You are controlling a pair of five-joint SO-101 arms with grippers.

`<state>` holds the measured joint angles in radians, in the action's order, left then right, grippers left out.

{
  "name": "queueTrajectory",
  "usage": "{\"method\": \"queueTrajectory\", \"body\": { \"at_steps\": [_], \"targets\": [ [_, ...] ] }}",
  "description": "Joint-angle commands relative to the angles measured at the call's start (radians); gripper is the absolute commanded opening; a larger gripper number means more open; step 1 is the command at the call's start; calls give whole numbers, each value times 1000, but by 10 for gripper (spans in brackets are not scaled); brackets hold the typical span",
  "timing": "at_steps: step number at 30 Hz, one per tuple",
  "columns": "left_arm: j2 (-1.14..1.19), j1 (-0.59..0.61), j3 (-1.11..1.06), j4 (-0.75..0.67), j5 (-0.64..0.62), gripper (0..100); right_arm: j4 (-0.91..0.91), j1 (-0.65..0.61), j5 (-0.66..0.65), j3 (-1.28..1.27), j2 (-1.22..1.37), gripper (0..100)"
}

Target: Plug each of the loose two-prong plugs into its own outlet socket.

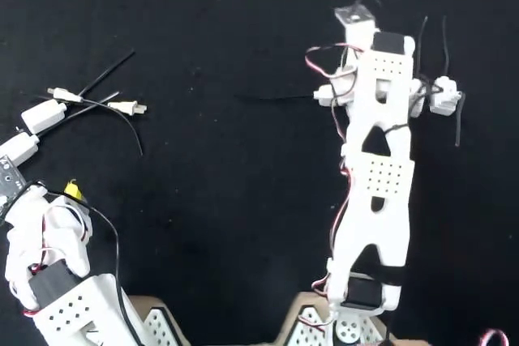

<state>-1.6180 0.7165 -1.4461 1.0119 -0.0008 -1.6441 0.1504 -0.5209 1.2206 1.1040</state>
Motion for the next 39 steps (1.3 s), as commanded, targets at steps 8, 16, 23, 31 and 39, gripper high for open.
{"method": "queueTrajectory", "body": {
  "at_steps": [8,16,23,31,39],
  "targets": [
    [-11,1,28,-20,0,224,-25,-18,-815,76,33,319],
    [-11,1,28,-20,0,224,37,-28,-813,77,79,184],
    [-11,1,28,-20,0,224,-18,-23,-603,174,79,8],
    [-11,1,28,-20,0,224,-106,-15,-170,386,85,11],
    [-11,1,28,-20,0,224,-114,15,107,252,87,15]
  ]
}}
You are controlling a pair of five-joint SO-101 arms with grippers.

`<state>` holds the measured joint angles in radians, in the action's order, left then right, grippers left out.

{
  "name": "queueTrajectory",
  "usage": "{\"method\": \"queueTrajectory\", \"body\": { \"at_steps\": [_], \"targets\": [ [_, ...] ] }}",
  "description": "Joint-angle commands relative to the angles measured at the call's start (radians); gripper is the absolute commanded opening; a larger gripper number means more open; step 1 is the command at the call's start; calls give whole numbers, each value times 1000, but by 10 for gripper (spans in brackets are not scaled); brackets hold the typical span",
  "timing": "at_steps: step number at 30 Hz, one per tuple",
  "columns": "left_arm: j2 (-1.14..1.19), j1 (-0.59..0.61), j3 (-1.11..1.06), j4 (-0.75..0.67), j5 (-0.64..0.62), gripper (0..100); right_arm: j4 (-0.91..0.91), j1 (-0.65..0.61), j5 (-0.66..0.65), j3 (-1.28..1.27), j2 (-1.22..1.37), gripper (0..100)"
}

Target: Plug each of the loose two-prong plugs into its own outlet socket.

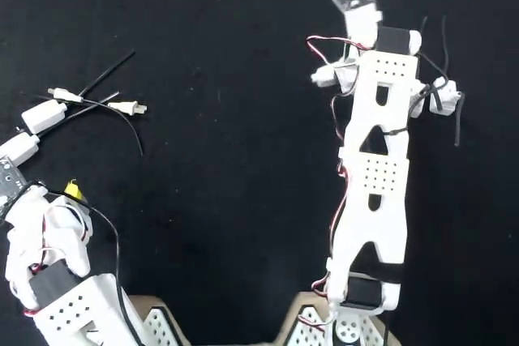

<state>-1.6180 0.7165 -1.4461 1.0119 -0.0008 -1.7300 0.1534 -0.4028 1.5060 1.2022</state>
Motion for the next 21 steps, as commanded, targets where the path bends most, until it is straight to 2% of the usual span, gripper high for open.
{"method": "queueTrajectory", "body": {
  "at_steps": [1,3,8,11,18,21],
  "targets": [
    [-11,1,28,-20,0,224,-29,3,-61,-56,-13,16],
    [-11,1,28,-20,0,224,-32,-9,-172,-96,-19,42],
    [-11,1,28,-20,0,224,-32,-9,-382,-113,-19,253],
    [-11,1,28,-20,0,224,-31,-11,-562,-97,-21,330],
    [-11,1,28,-20,0,224,-29,-32,-956,4,-13,343],
    [-11,1,28,-20,0,224,-29,-49,-1060,33,-13,343]
  ]
}}
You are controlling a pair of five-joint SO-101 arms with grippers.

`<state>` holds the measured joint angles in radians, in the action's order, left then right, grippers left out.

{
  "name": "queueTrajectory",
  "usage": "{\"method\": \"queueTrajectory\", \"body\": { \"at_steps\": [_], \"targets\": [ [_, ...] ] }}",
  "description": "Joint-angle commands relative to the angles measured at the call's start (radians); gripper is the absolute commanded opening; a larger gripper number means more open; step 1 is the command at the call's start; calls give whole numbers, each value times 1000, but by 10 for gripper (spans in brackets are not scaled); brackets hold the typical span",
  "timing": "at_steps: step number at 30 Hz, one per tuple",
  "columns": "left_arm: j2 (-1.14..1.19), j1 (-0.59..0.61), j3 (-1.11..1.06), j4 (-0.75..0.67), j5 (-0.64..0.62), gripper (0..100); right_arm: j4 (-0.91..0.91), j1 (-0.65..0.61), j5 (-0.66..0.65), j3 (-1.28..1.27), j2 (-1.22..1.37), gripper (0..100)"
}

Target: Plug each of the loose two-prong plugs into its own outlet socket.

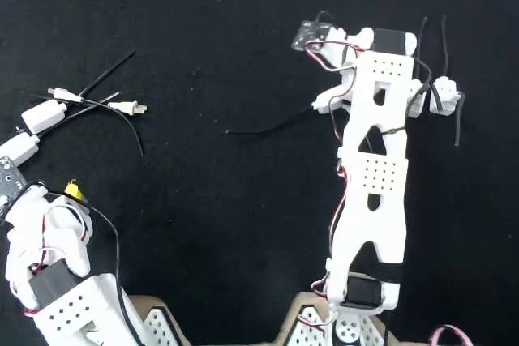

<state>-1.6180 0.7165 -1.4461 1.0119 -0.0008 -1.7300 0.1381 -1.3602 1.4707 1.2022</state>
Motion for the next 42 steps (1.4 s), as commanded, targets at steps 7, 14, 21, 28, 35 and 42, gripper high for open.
{"method": "queueTrajectory", "body": {
  "at_steps": [7,14,21,28,35,42],
  "targets": [
    [-11,1,28,-20,0,224,-31,-84,-204,62,1,343],
    [-11,1,28,-21,0,224,-31,-75,-296,62,54,342],
    [-11,1,28,-21,0,224,-32,-40,-344,84,42,342],
    [-11,1,30,-21,0,224,-35,-89,-2,93,-45,343],
    [-11,1,28,-21,0,224,-37,-75,167,82,-134,345],
    [-11,1,28,-21,0,224,-38,-5,-29,4,-182,345]
  ]
}}
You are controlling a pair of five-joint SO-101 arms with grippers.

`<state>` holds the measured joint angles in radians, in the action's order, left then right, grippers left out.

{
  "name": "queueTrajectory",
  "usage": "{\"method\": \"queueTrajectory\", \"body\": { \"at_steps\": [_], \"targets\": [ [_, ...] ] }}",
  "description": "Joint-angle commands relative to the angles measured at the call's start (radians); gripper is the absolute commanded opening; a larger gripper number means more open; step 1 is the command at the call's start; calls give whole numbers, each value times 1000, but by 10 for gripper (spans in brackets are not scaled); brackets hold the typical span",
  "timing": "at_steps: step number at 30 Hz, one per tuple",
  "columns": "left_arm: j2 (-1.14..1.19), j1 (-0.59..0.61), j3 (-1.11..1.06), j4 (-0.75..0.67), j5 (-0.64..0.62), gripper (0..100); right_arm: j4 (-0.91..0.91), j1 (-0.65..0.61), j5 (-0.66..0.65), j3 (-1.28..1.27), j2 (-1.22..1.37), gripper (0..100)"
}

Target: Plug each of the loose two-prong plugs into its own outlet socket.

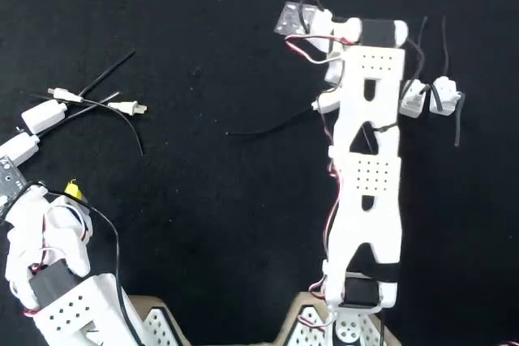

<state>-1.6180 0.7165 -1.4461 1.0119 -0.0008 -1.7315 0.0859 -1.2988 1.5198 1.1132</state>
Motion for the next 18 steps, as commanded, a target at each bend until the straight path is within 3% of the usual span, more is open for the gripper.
{"method": "queueTrajectory", "body": {
  "at_steps": [1,10,18],
  "targets": [
    [-11,1,28,-21,0,224,-37,52,-118,-96,-113,345],
    [-11,-1,27,-35,-2,224,-25,25,-245,-762,-549,345],
    [-11,1,25,-35,0,224,250,15,-253,-1049,-650,345]
  ]
}}
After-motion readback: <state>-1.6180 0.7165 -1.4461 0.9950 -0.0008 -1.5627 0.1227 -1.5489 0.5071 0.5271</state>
